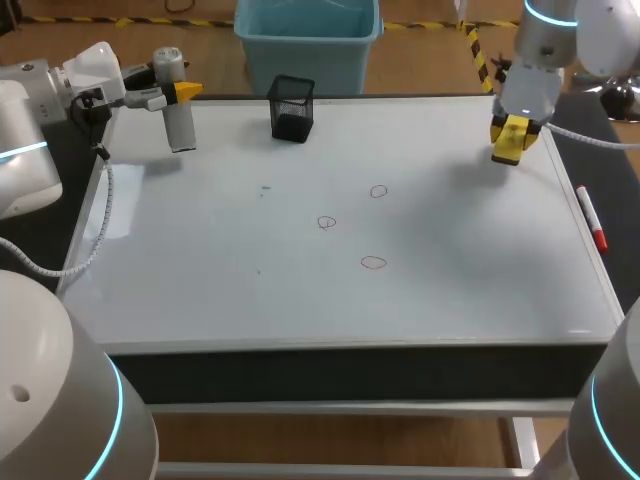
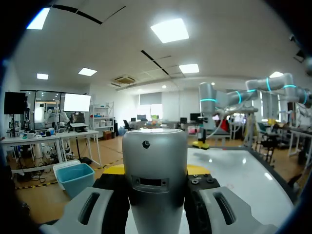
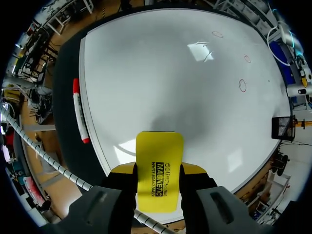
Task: Pick up the inspection probe, press it on each red-marked spot on the whiteboard one by one, put down the probe, pick up the eraser, and wipe off all the red marks.
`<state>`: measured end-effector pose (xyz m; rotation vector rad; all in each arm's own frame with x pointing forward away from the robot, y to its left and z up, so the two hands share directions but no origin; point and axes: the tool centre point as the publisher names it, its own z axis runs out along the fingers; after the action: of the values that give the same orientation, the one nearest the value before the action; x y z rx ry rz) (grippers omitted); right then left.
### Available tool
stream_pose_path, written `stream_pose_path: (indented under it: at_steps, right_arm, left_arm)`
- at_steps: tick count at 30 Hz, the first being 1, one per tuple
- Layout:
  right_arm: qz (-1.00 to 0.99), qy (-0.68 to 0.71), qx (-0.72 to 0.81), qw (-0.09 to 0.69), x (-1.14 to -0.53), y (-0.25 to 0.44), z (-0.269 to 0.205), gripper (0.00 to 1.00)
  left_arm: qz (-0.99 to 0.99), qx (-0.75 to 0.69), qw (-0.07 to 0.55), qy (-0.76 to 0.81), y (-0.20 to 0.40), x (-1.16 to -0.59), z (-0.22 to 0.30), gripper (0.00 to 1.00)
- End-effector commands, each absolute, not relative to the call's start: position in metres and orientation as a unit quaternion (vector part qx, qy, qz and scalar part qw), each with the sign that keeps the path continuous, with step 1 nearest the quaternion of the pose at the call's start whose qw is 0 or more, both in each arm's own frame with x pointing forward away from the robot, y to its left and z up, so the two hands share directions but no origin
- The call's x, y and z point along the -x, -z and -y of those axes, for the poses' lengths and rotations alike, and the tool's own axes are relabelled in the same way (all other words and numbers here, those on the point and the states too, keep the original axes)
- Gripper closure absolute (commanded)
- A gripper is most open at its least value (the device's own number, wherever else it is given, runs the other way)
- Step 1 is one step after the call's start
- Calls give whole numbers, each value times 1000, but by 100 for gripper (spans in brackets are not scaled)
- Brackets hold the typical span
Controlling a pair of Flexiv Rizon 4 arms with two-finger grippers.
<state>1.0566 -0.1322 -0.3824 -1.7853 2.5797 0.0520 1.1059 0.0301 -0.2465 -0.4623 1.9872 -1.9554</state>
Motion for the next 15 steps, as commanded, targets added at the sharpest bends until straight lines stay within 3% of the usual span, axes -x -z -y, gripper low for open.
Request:
stream_pose_path:
  at_steps: [1, 9, 15]
  right_arm:
    - [-822, -14, 570, 3, -1055, 381, 133, 100]
    - [-822, -14, 570, 3, -1055, 381, 133, 100]
    - [-822, -14, 570, 3, -1055, 381, 133, 100]
  left_arm:
    - [-694, 161, 158, 684, 246, -1106, -30, 100]
    - [-694, 161, 158, 684, 246, -1106, -30, 100]
    - [-693, 94, 144, 700, 228, -1090, 6, 100]
